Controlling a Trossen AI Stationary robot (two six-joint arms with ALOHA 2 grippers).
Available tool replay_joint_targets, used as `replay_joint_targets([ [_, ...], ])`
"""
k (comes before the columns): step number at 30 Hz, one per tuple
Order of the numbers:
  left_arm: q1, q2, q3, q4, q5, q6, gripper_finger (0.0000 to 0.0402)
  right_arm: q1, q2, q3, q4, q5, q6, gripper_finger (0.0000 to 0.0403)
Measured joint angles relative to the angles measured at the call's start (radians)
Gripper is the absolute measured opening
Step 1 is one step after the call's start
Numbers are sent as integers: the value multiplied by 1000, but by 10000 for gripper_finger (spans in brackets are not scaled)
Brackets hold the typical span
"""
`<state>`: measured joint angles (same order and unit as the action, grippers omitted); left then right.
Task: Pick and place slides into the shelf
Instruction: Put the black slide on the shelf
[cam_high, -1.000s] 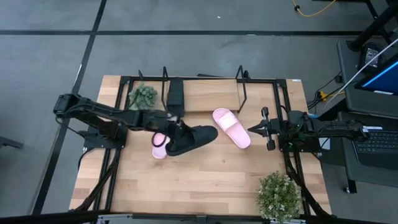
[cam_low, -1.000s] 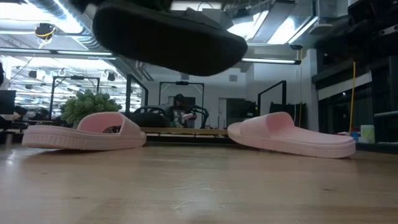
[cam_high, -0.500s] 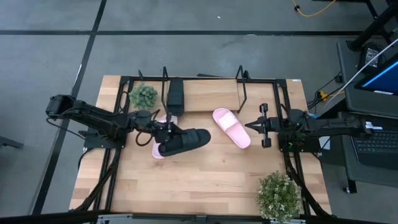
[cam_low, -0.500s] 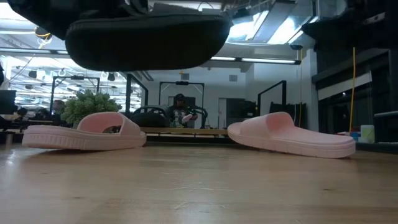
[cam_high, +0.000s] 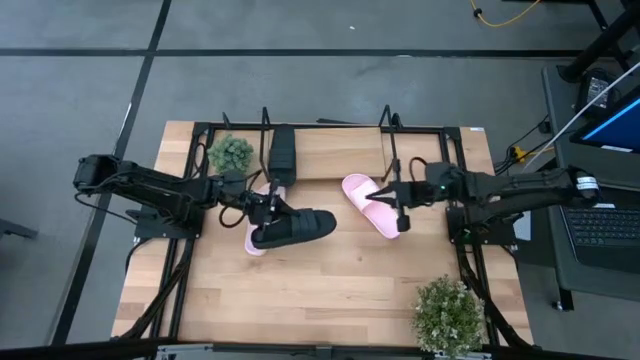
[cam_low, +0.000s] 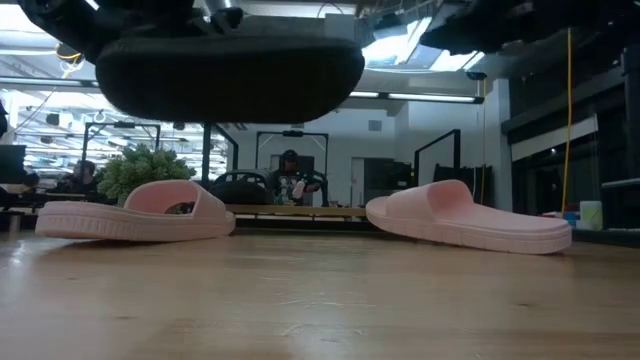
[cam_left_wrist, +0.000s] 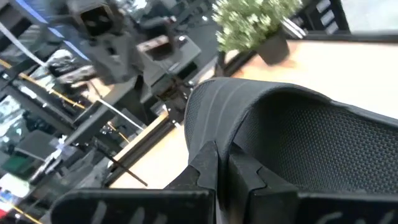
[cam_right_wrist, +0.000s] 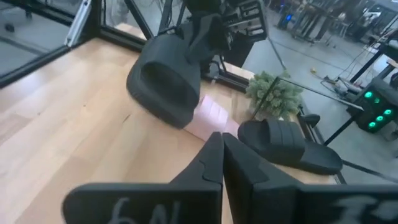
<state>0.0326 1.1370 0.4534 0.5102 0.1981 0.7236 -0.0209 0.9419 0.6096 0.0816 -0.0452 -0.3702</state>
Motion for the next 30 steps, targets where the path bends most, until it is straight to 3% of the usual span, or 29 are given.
replay_joint_targets([
  [8, 0, 1, 0, -13, -15, 151, 2, 0, 204, 166, -12, 8, -209, 30],
  [12, 0, 1, 0, -28, -87, 178, 2, 0, 304, 227, -13, 90, -345, 43],
  [17, 0, 1, 0, -29, -103, 217, 2, 0, 420, 300, -13, 134, -474, 61],
  [25, 0, 1, 0, -29, -194, 256, 2, 0, 520, 395, -13, 134, -499, 88],
  [30, 0, 1, 0, -30, -197, 277, 2, 19, 527, 400, -38, 134, -501, 101],
])
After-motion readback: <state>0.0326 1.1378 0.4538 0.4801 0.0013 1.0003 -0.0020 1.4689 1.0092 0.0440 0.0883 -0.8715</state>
